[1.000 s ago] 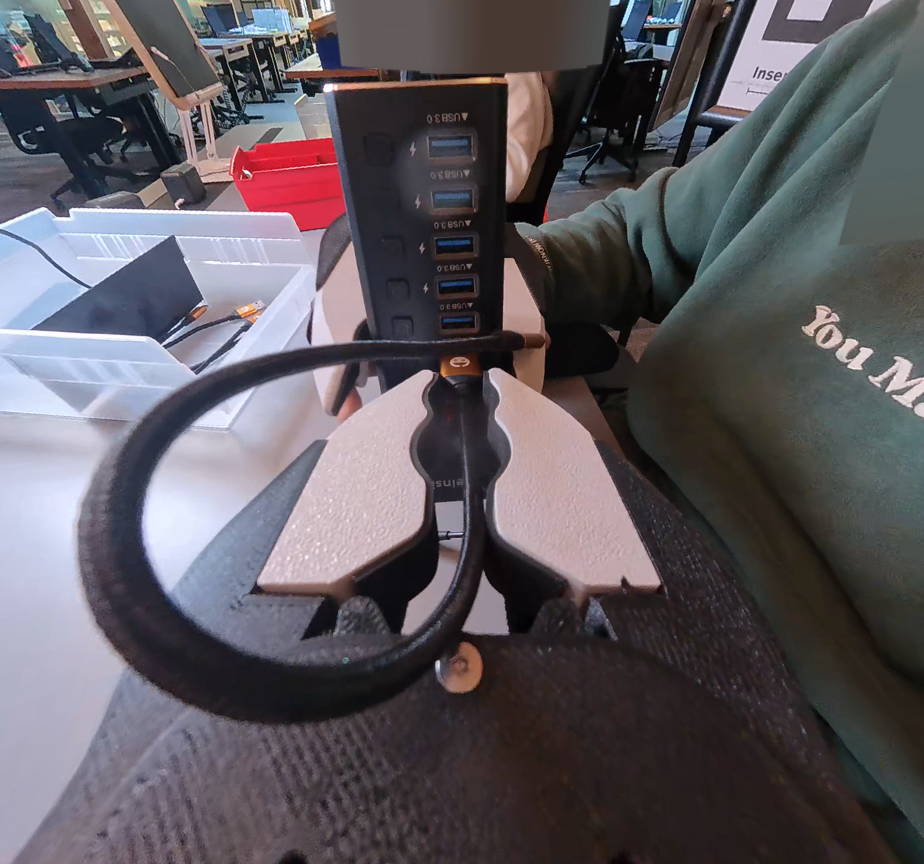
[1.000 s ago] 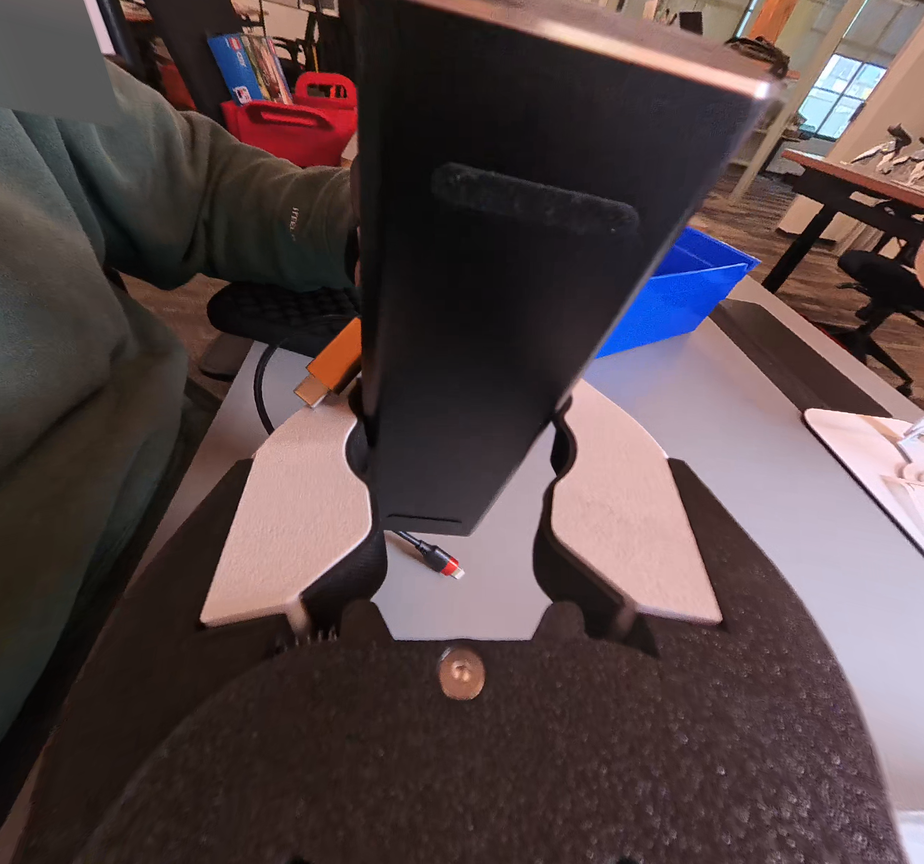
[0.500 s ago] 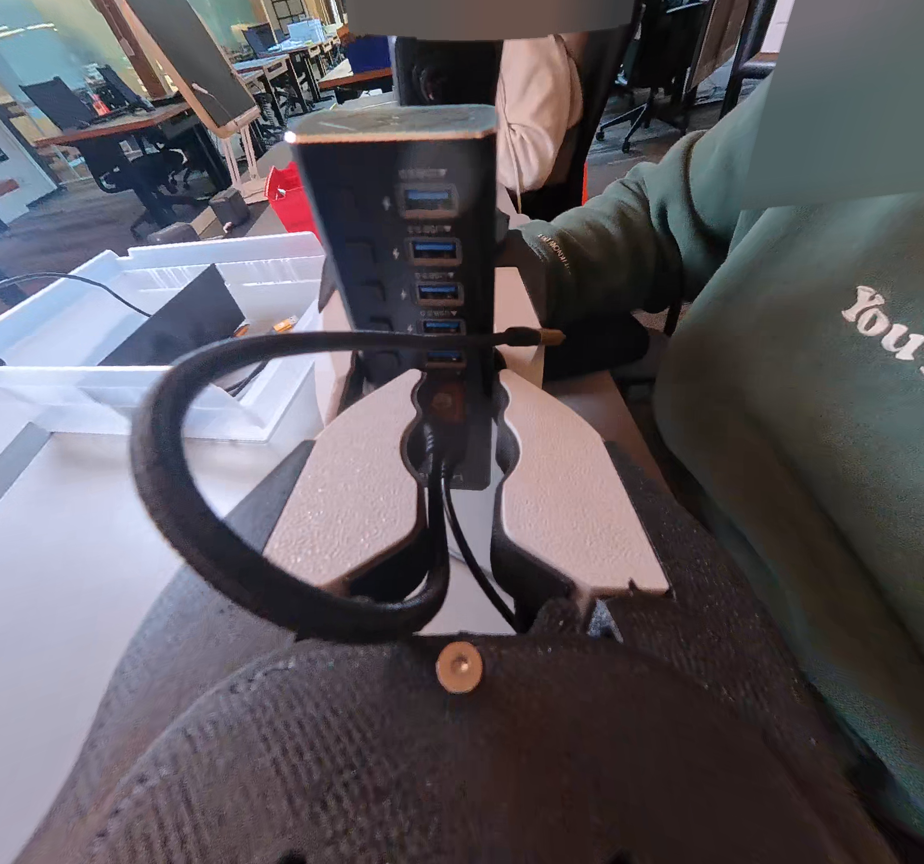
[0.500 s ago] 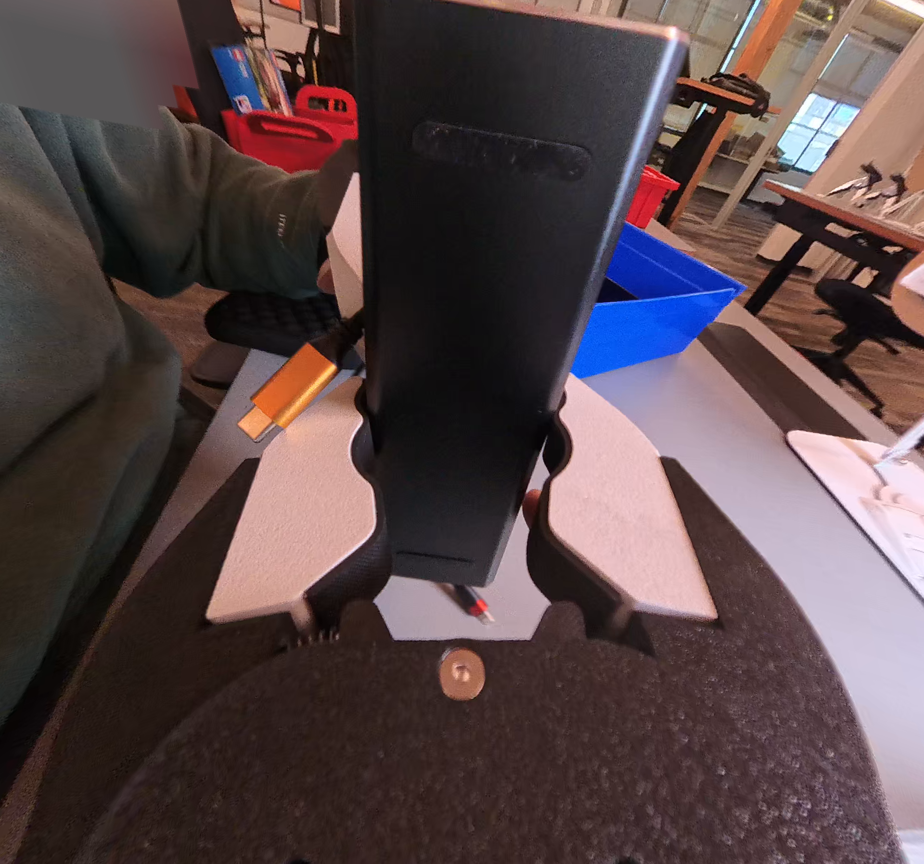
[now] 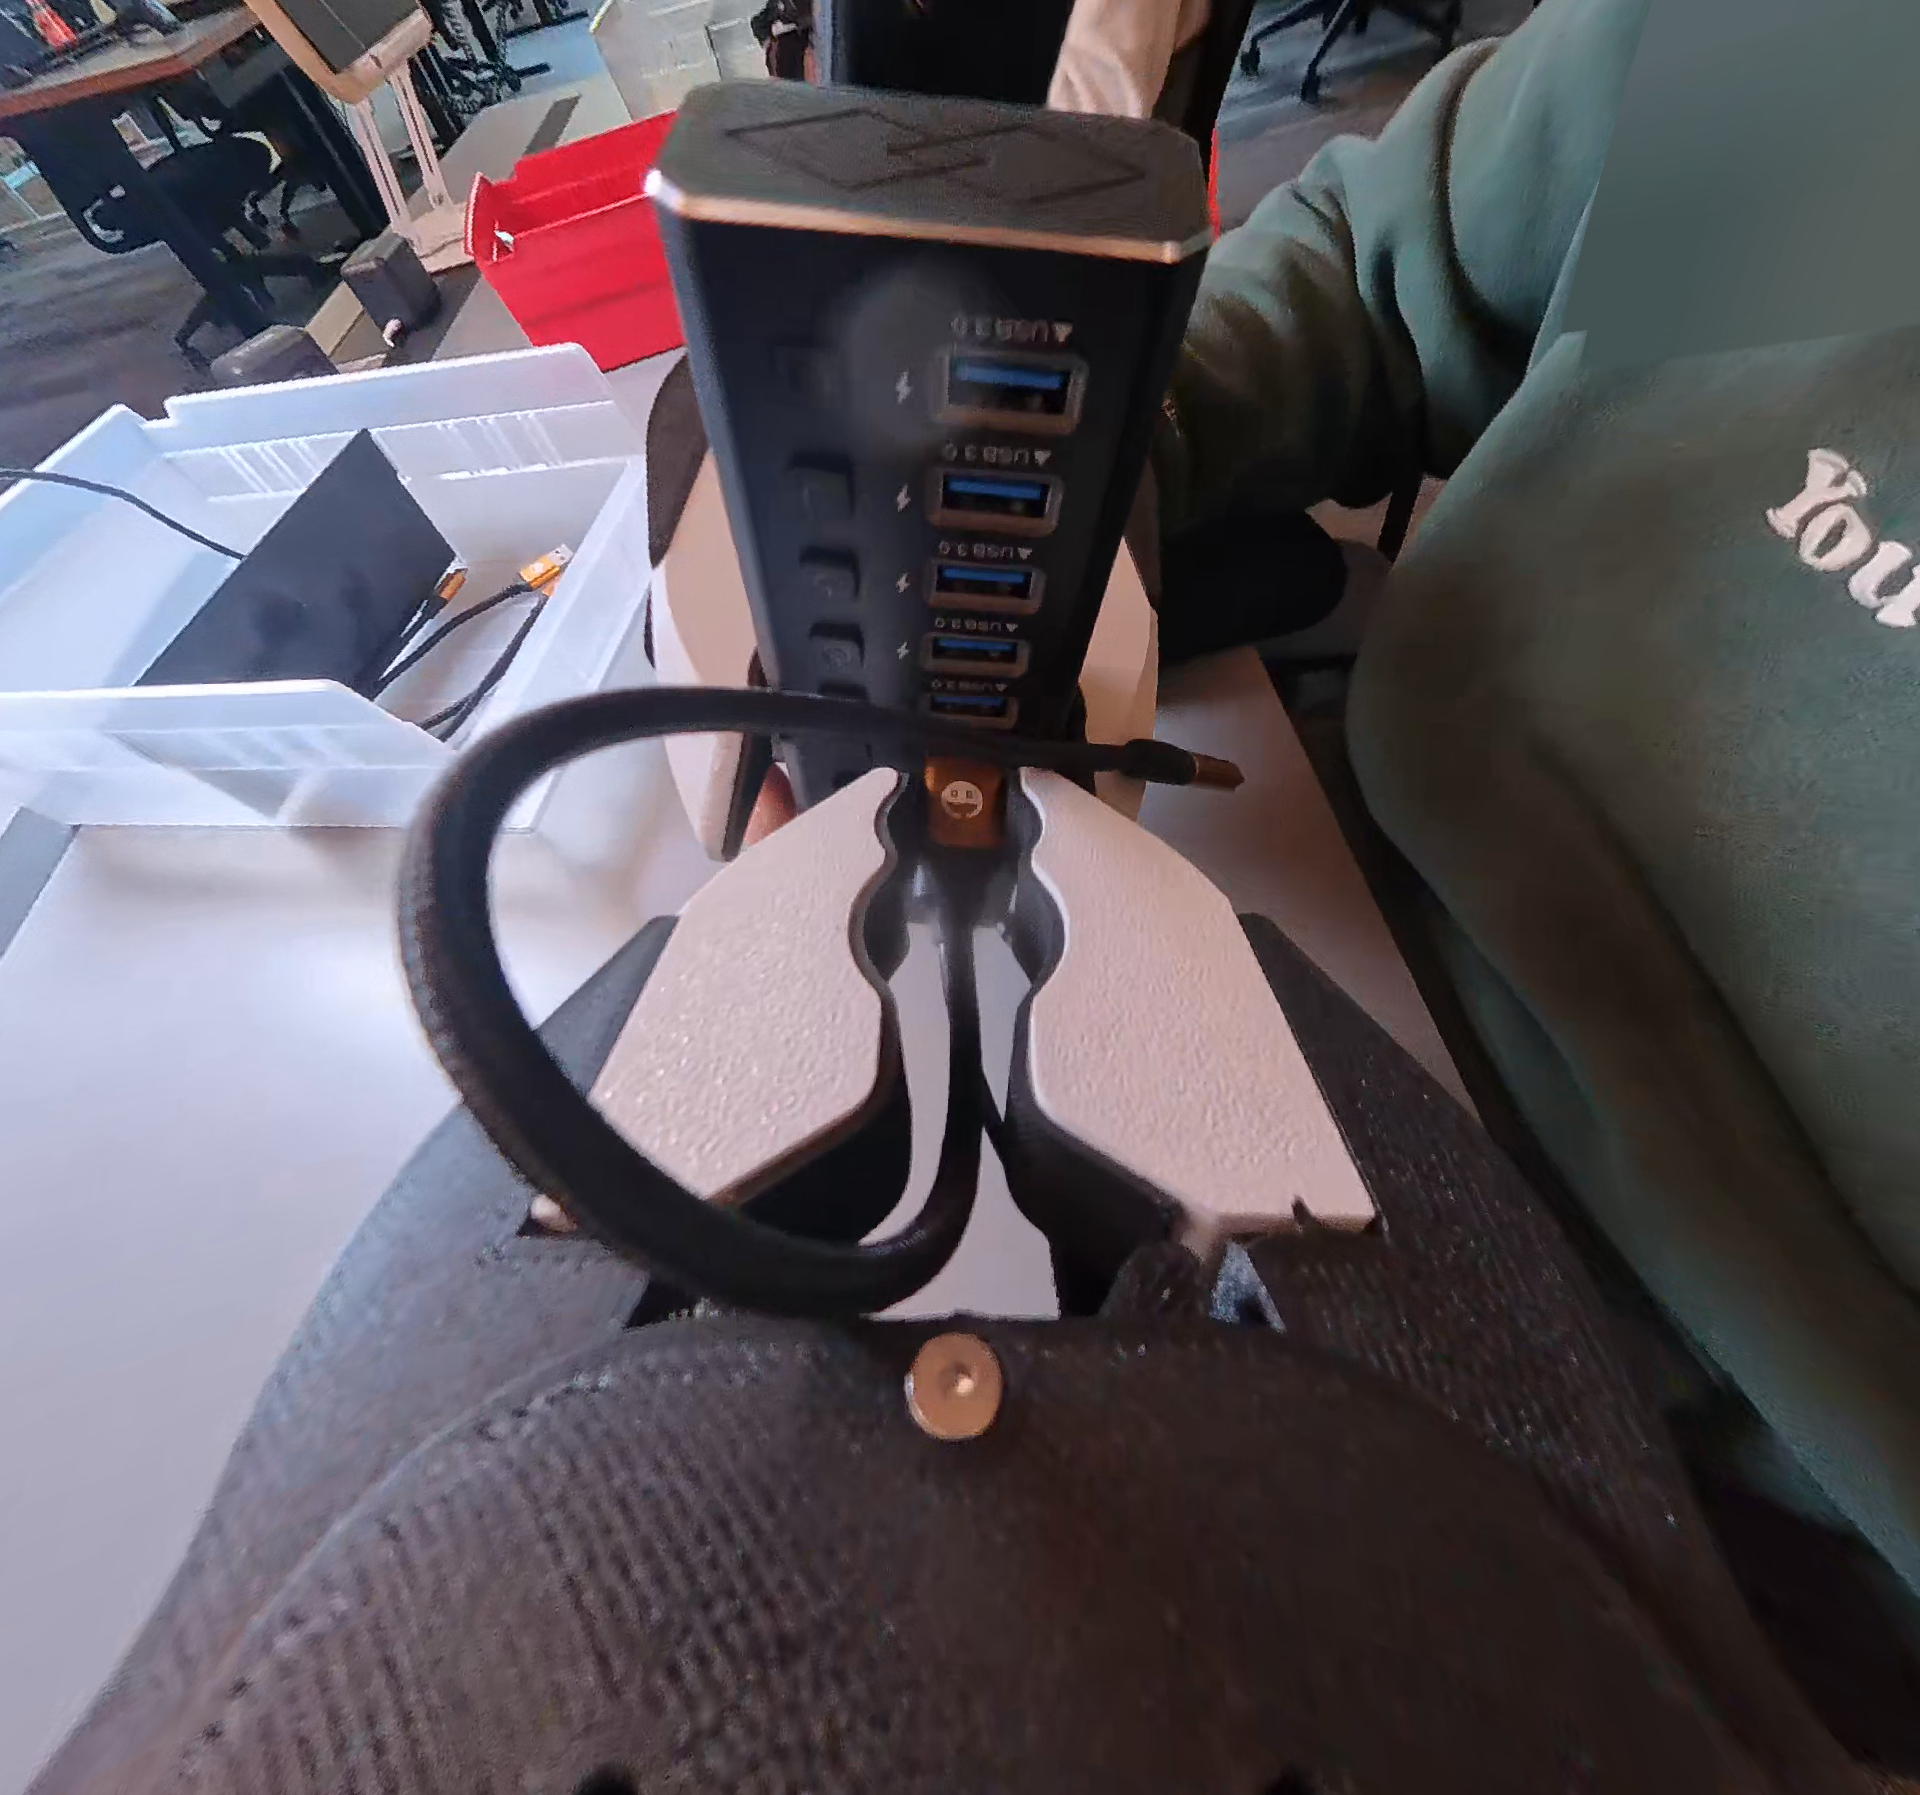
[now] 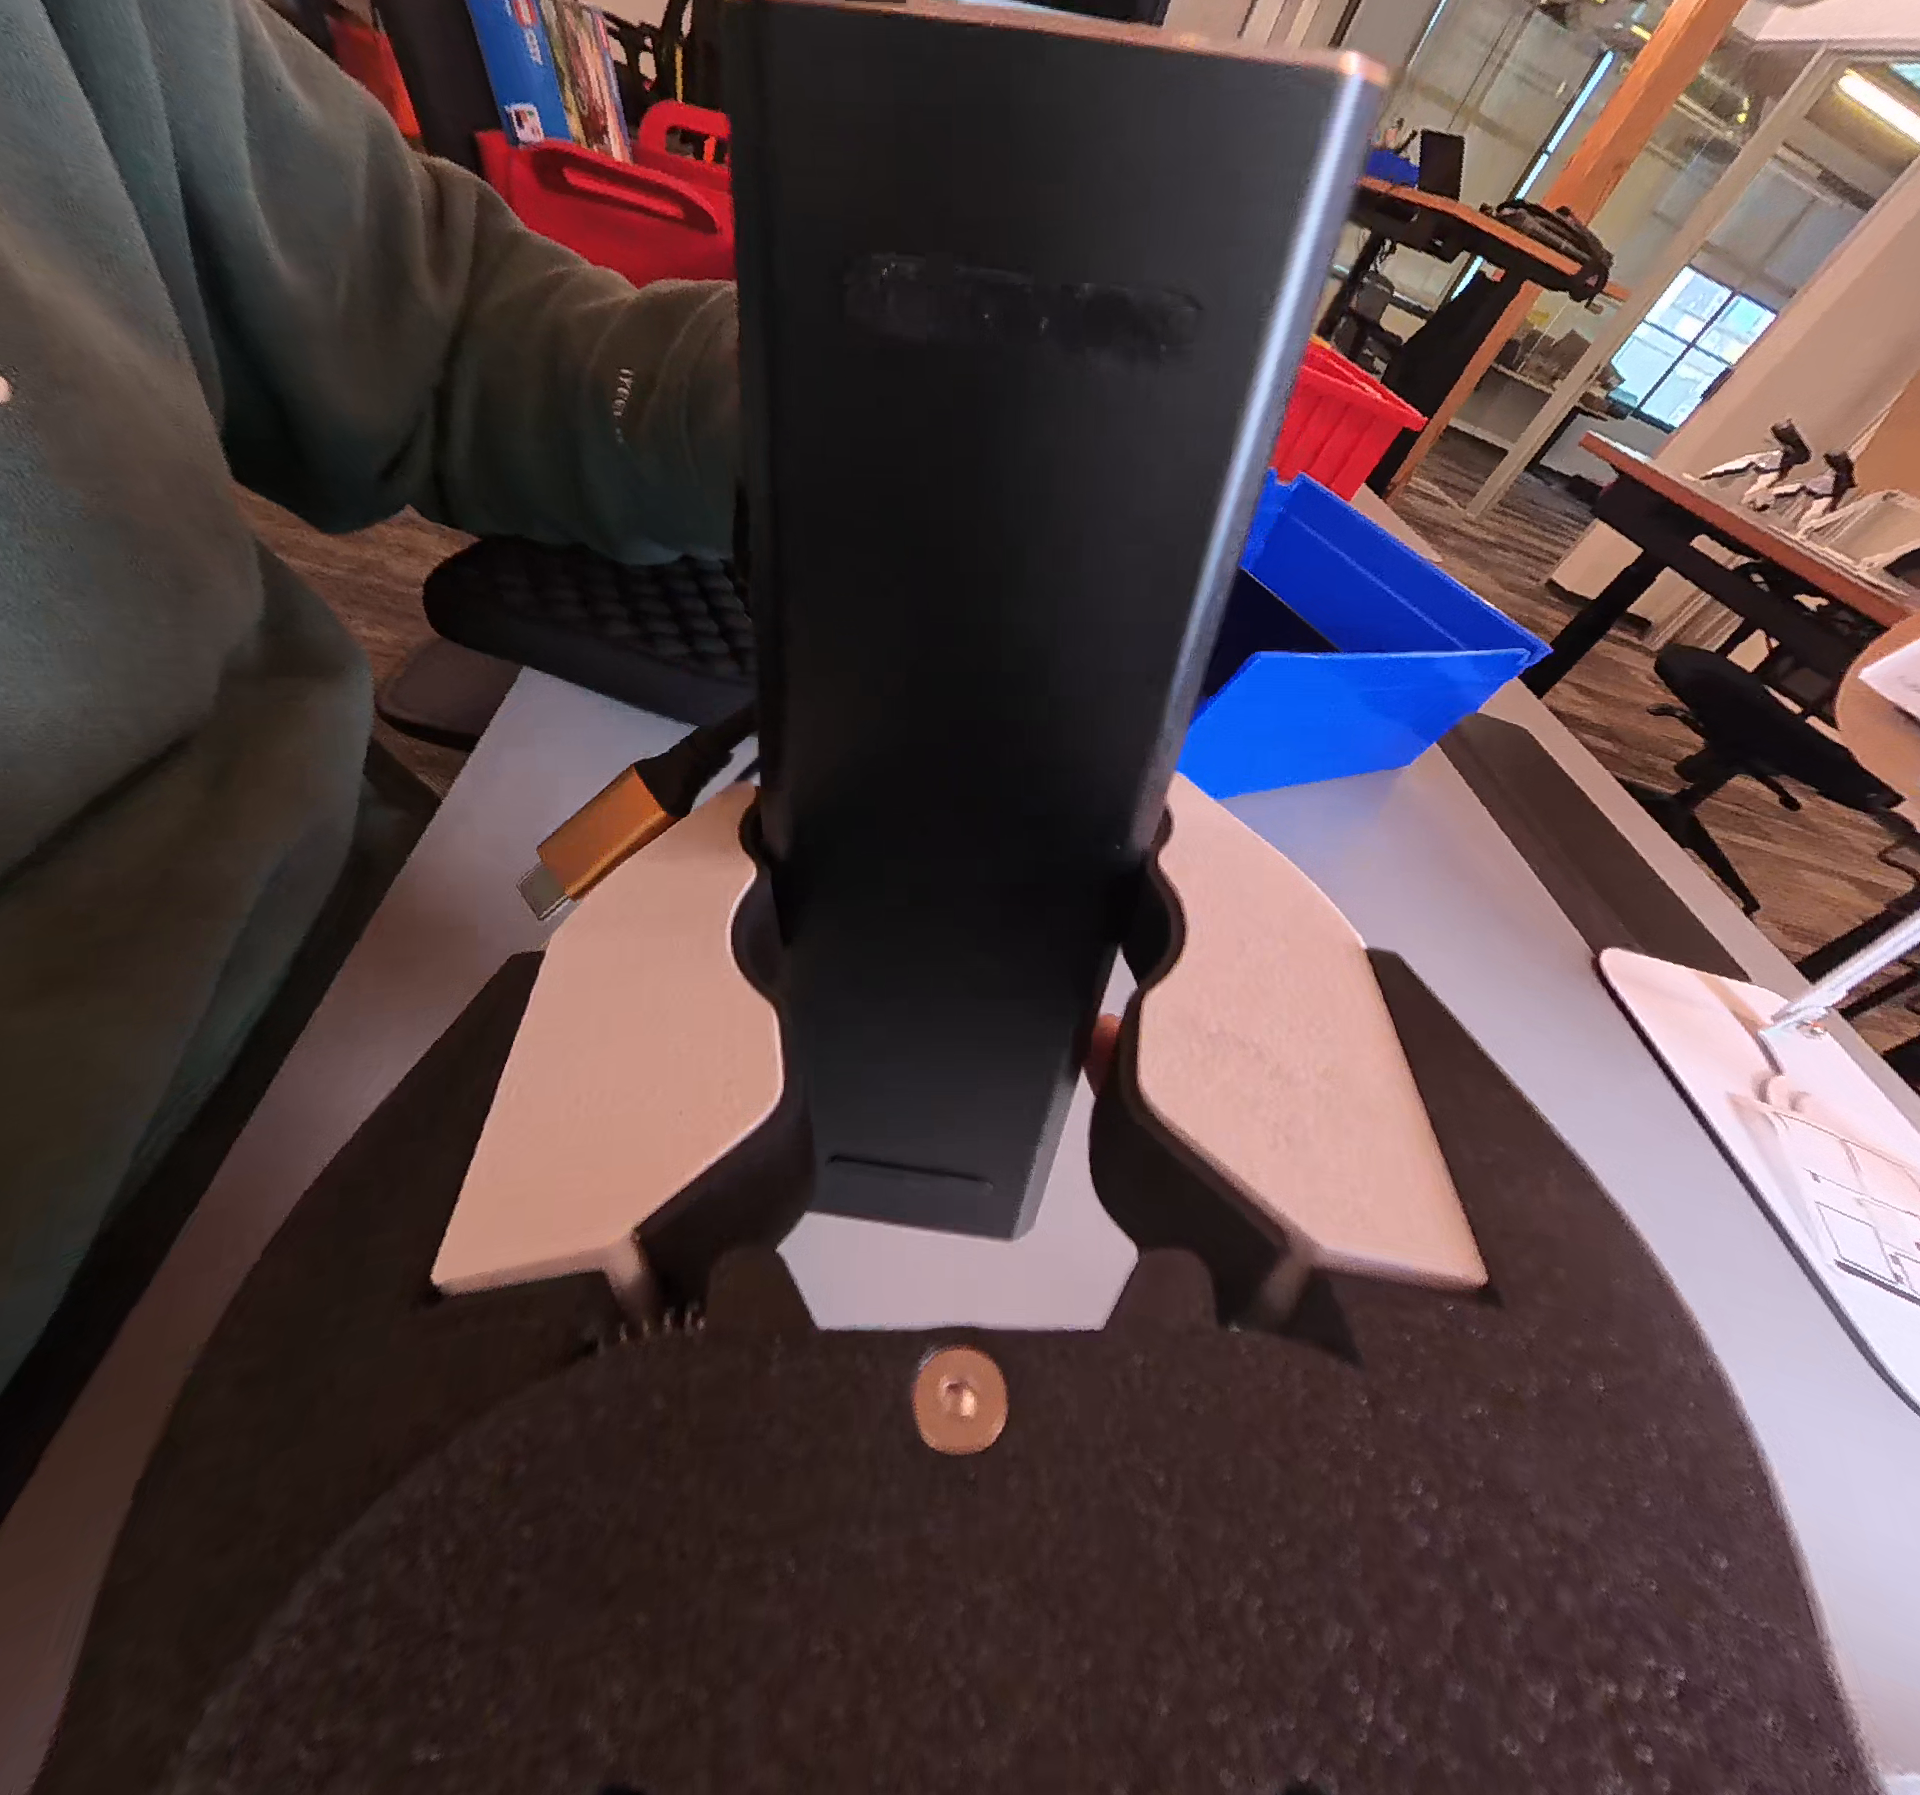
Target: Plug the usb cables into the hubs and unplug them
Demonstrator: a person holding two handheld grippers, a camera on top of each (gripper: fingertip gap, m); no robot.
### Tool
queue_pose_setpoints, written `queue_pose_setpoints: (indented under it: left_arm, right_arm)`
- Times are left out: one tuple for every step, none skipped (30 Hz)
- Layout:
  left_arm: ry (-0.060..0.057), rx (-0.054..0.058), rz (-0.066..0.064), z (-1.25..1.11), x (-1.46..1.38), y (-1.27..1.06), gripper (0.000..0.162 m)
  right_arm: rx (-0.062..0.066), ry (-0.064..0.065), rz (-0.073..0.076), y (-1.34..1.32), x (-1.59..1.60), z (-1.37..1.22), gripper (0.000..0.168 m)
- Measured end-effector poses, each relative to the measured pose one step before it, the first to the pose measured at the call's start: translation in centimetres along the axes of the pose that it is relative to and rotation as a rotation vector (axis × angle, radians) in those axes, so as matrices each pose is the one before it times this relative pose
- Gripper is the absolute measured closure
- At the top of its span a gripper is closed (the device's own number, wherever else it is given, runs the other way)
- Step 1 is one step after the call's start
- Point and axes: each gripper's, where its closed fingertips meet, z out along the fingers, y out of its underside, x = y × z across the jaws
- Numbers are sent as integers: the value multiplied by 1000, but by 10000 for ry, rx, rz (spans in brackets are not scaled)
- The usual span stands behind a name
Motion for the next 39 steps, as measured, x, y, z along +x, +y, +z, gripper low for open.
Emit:
queue_pose_setpoints:
  left_arm:
    - [-32,-138,191,-168,34,-44,146]
    - [-1,-65,105,-214,54,-159,146]
    - [11,82,40,-235,76,-298,146]
    - [-27,91,-34,-234,10,-260,146]
    - [-7,66,-55,-191,30,-185,146]
    - [3,-33,-12,-127,68,-58,146]
    - [-41,-28,32,-102,19,-48,146]
    - [20,20,-65,-58,76,-107,146]
    - [-27,68,-84,-20,-2,-176,146]
    - [33,54,-67,-32,41,-174,147]
    - [24,-75,-4,-6,47,-12,147]
    - [-178,-199,71,45,-168,166,147]
    - [-186,-286,34,84,-201,282,147]
    - [-151,-230,9,46,-172,258,146]
    - [-92,-137,-78,-8,-128,182,146]
    - [-27,-61,-68,-9,-17,103,147]
    - [-18,-48,13,16,17,71,147]
    - [-37,-10,88,33,8,-1,147]
    - [-2,-24,4,50,15,-8,147]
    - [69,-58,18,127,132,44,146]
    - [79,-109,71,216,201,146,146]
    - [38,-109,116,151,169,175,147]
    - [-78,-1,111,17,5,12,147]
    - [-7,80,-16,-81,22,-197,147]
    - [27,124,-32,-139,34,-300,147]
    - [6,82,-32,-97,0,-237,147]
    - [-1,80,-8,-66,28,-220,146]
    - [-27,69,-15,-36,4,-180,146]
    - [-29,11,-8,-18,-6,-89,146]
    - [-7,16,-8,-18,28,-37,146]
    - [-21,45,-73,-30,-13,-18,146]
    - [-10,56,-113,-53,6,-58,146]
    - [-54,66,-92,-89,-10,-122,146]
    - [-153,-64,-39,-398,-196,52,146]
    - [-861,-175,-27,-1391,-1540,472,146]
    - [-474,471,-444,-1791,-1431,12,147]
    - [130,392,-599,-1177,-440,10,147]
    - [-278,-166,92,-393,-492,513,147]
    - [-197,-219,279,32,-252,349,146]
  right_arm:
    - [129,9,19,-262,-22,36,103]
    - [189,6,62,-367,-23,38,103]
    - [236,-29,117,-468,-49,25,104]
    - [204,22,71,-427,30,31,104]
    - [103,-3,30,-254,-8,67,105]
    - [38,-33,-9,-112,-56,83,105]
    - [40,2,-32,-87,-12,48,105]
    - [57,-68,29,-112,-71,10,105]
    - [84,-20,35,-158,3,-48,105]
    - [77,-16,42,-137,-17,-26,105]
    - [-37,-90,142,51,-52,32,104]
    - [-236,27,81,349,145,50,104]
    - [-489,209,-172,658,285,57,104]
    - [-511,307,-315,621,273,91,104]
    - [-355,267,-254,365,183,80,104]
    - [-292,124,-80,203,57,63,104]
    - [-227,-4,67,126,-11,58,103]
    - [-18,-14,99,-15,-13,38,102]
    - [109,-6,118,-115,-8,46,101]
    - [54,-31,74,-72,-105,113,100]
    - [-41,-48,-47,13,-205,152,98]
    - [-136,4,-218,162,-178,79,97]
    - [-39,124,-236,76,34,-28,98]
    - [93,33,-28,-164,15,-58,98]
    - [290,-35,99,-405,-4,-92,98]
    - [254,-23,73,-360,29,-95,98]
    - [273,-34,57,-344,1,-101,98]
    - [269,-41,119,-293,1,-110,98]
    - [189,-28,87,-175,-4,-55,99]
    - [120,-4,5,-109,-5,-36,99]
    - [77,52,-43,-95,26,-33,99]
    - [99,77,-62,-154,46,-45,99]
    - [105,101,-36,-218,73,-86,99]
    - [154,195,-34,-251,285,-353,99]
    - [324,380,225,-375,939,-1048,99]
    - [386,433,445,-448,1318,-1435,99]
    - [178,263,202,-245,890,-1054,99]
    - [-6,187,-37,27,459,-470,99]
    - [-78,-118,30,77,-51,2,99]
